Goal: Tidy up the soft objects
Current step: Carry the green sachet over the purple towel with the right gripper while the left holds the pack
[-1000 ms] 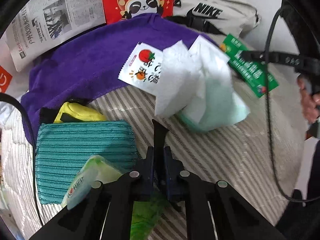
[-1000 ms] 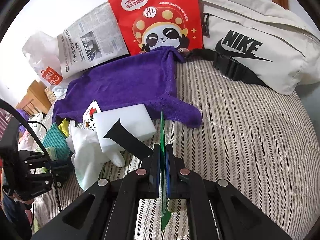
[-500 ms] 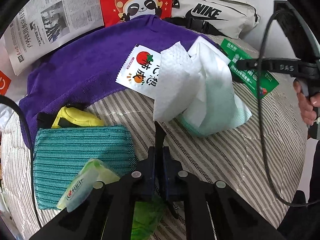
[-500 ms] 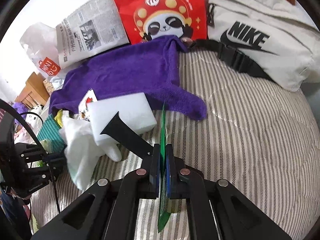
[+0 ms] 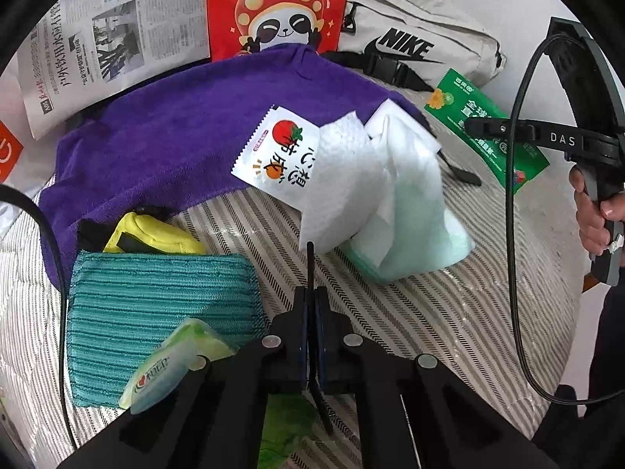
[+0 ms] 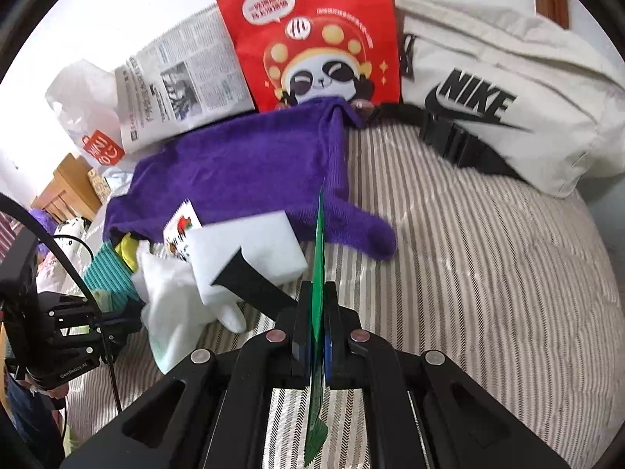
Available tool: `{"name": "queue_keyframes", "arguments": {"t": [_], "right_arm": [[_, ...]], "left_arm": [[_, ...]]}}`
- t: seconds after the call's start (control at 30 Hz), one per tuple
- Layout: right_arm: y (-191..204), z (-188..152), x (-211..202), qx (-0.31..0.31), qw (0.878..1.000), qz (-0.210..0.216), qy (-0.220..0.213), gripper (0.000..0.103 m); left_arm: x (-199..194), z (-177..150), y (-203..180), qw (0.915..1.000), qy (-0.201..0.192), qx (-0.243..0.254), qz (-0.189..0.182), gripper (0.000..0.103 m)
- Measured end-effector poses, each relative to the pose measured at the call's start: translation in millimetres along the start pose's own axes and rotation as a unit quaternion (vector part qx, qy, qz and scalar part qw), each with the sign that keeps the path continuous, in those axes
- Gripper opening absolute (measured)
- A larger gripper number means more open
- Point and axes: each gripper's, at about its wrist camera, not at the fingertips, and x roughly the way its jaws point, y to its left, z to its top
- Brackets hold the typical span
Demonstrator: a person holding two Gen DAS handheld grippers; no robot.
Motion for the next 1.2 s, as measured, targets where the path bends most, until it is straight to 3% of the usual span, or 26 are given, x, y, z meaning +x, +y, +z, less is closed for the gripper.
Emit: {"name": "queue_keyframes", "arguments": {"t": [0.73, 1.2], "right_arm": [[31.1, 48.8, -12.6, -0.048, 0.998, 0.022, -0.038, 0.004], [48.9, 89.6, 20.5, -0.056, 0.997, 0.034, -0.034, 0.004]], "left_arm": [[-50.4, 22.4, 23.2, 0.9976, -0.055, -0.041, -0.012, 0.004], [-51.4, 58.2, 63.1, 0.9952, -0.075, -0.056, 0.03, 0.004]]}}
